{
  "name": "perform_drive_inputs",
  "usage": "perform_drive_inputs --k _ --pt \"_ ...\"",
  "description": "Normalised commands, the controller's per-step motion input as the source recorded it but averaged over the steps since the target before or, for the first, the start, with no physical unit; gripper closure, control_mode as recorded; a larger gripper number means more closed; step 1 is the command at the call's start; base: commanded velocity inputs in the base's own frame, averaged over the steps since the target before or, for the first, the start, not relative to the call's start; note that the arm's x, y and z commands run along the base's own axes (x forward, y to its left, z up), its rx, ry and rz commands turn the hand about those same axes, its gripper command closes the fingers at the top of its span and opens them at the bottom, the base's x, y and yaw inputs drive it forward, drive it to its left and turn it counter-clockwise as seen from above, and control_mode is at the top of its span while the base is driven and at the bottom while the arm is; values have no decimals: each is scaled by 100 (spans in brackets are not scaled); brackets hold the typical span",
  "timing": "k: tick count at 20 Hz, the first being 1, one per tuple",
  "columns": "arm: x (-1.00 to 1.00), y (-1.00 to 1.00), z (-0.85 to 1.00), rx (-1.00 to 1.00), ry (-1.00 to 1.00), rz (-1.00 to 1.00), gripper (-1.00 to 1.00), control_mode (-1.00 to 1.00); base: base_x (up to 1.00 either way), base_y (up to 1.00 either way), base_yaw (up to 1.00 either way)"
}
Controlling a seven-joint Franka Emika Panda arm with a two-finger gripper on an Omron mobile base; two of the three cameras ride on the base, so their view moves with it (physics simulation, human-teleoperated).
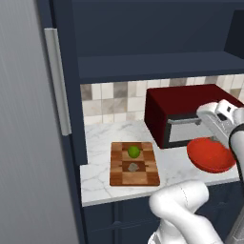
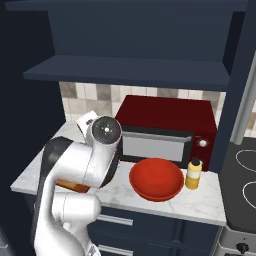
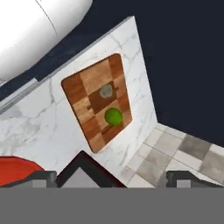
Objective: Open the cabinet. Place the bowl and condiment on the counter. Then place the lime and garlic on the cutting board.
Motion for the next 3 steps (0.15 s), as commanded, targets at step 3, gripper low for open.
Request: perform_drive_inputs --k 3 --pt "-67 -45 19 12 -15 9 -100 -100 0 0 0"
